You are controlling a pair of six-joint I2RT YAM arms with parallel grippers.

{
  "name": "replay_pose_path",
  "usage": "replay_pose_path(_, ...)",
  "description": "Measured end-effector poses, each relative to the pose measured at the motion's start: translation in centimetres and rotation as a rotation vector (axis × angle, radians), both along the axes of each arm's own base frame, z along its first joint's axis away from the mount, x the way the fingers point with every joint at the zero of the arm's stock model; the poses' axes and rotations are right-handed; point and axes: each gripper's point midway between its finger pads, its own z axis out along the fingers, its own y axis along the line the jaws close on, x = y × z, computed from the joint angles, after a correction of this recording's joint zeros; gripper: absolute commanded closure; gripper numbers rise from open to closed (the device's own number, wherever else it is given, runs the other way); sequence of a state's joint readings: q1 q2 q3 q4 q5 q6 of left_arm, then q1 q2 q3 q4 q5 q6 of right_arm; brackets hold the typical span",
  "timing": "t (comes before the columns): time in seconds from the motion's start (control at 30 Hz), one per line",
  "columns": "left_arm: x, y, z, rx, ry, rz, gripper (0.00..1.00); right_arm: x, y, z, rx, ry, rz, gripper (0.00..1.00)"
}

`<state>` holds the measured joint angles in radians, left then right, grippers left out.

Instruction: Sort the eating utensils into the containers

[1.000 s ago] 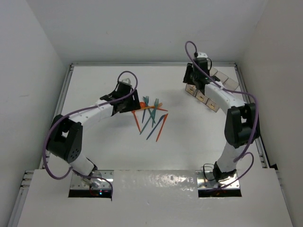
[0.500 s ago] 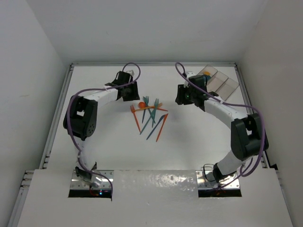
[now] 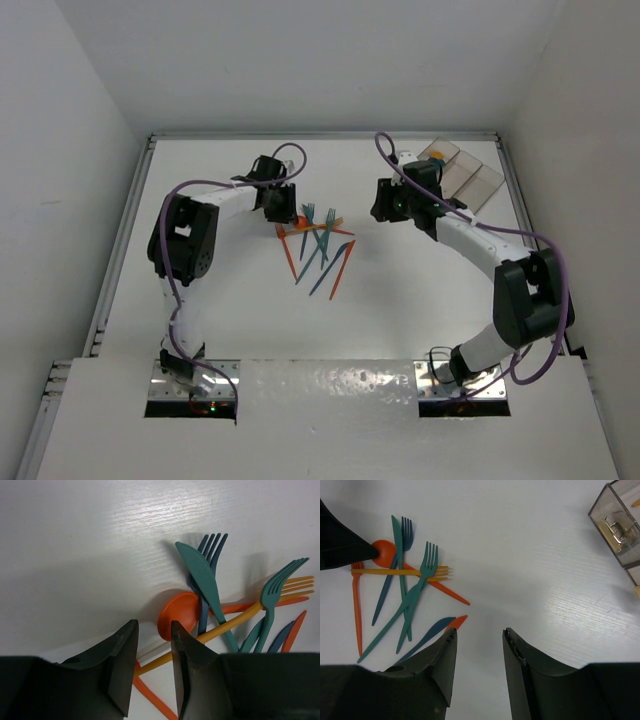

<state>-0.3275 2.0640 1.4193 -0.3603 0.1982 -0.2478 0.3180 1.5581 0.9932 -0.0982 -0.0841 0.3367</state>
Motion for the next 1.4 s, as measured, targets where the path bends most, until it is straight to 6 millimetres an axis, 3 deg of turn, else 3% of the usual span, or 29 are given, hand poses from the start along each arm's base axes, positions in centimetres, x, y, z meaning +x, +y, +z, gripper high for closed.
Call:
replay_pose_path(0.23, 0.2, -0.6, -0.7, -0.02, 0.015, -0.023, 0.83, 0.1, 0.2, 0.1, 0.012, -0.005, 0.001, 0.58)
replay_pose_path(0.4, 0.1, -0.9, -0.6, -0.034, 0.02, -0.032, 0.99, 0.1, 0.2, 0.1, 0.015, -0.005, -0.001, 0.58)
replay_pose_path(0.6, 1.3, -0.9, 0.9, -0.022, -0.007, -0.026, 1.0, -0.2, 0.2, -0.4, 0.013, 0.007, -0.001, 0.58)
replay_pose_path(0.77, 1.9, 1.0, 2.7, 0.076, -0.052, 0.022, 1.0, -0.4, 0.5, -0.2, 0.016, 0.003, 0.006, 0.58)
replay_pose_path(1.07, 2.4, 5.5, 8.6, 0.261, -0.19, 0.132, 1.0, -0.6, 1.2, 0.3, 0.024, -0.007, 0.025, 0.58)
replay_pose_path(1.4, 1.4, 8.0, 11.4, 0.382, -0.235, 0.203, 1.0, -1.3, 2.7, 0.3, 0.022, -0.01, 0.076, 0.54)
